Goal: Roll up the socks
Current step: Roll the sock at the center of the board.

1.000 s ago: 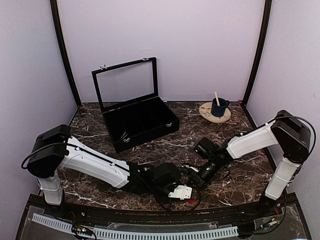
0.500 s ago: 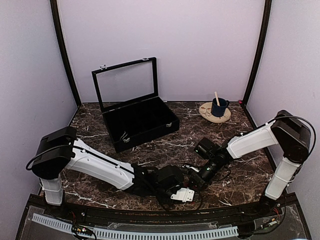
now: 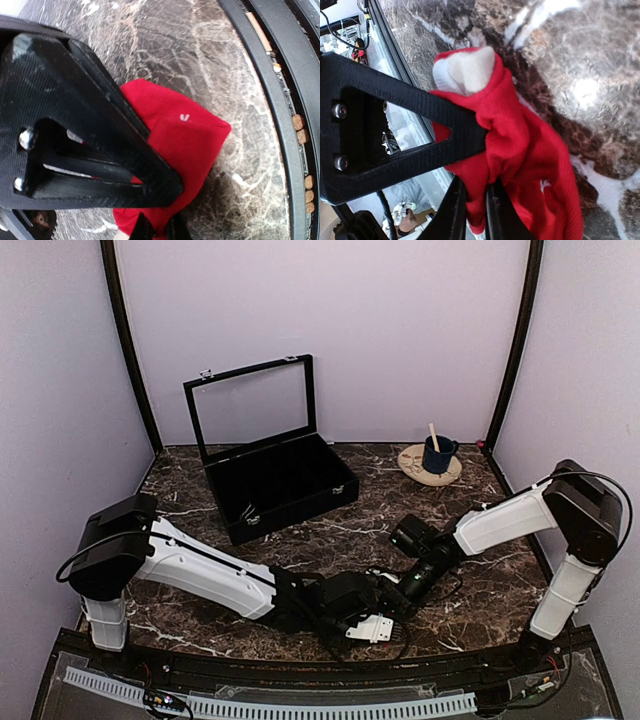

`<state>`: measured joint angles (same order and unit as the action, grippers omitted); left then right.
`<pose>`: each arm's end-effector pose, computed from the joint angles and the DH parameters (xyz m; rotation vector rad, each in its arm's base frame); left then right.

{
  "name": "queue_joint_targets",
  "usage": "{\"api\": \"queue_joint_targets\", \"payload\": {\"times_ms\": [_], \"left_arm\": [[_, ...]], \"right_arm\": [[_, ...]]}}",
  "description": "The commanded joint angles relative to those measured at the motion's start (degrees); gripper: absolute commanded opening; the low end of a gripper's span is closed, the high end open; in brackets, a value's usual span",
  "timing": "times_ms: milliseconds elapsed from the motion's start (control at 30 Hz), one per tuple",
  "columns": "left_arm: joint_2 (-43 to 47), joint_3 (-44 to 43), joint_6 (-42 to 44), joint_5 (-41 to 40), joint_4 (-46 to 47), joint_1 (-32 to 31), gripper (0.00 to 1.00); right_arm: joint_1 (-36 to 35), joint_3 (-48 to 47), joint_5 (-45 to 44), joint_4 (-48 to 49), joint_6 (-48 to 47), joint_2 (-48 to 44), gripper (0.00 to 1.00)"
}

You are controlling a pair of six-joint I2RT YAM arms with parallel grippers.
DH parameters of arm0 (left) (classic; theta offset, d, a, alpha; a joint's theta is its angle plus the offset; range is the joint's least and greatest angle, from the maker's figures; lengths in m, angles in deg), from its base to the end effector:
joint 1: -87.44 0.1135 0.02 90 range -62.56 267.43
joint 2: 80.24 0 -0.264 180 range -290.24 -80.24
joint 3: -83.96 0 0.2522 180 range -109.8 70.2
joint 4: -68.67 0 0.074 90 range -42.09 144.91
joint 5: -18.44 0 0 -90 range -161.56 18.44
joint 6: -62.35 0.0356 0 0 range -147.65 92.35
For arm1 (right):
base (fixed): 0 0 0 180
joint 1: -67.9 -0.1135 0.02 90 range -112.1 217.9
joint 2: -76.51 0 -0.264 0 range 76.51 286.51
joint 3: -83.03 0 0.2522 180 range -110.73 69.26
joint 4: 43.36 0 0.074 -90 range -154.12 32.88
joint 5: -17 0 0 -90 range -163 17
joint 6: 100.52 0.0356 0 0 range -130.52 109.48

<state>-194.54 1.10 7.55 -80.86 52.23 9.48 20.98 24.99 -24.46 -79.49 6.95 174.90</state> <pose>0.0926 -0.4066 0.1416 1.9589 1.3826 -0.1549 0.1673 0.2180 0.1165 0.8061 -2.5129 -1.1719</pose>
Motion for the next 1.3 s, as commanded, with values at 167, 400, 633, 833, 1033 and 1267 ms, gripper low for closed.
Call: {"api": "queue_joint_targets", "payload": {"times_ms": [167,400,633,833,1033,1267], "left_arm": [[2.0,1.5,-11.0,-5.6,-14.3,0.9,0.0],[4.0,1.4,-20.0,-3.2,-24.6,0.9,0.0],[1.6,-6.1,-21.2,5.3,-36.8,0.9,0.0],[-4.3,-17.9,-19.6,17.5,-47.9,2.1,0.0],[-9.0,-25.1,-19.1,27.9,-51.6,6.1,0.0],[-13.9,-30.5,-19.9,33.9,-54.5,11.1,0.0]], "right_arm": [[0.2,-3.0,-6.6,-3.0,-0.8,-2.8,0.37],[1.6,-3.8,-8.0,-1.9,0.1,-4.8,0.43],[3.5,-3.4,-14.8,-0.7,1.0,-6.6,0.44],[3.7,-1.5,-25.2,-1.1,2.7,-9.7,0.44],[3.7,0.9,-35.2,-2.2,5.0,-14.5,0.45],[3.6,3.4,-45.2,-3.2,8.8,-22.8,0.45]]}}
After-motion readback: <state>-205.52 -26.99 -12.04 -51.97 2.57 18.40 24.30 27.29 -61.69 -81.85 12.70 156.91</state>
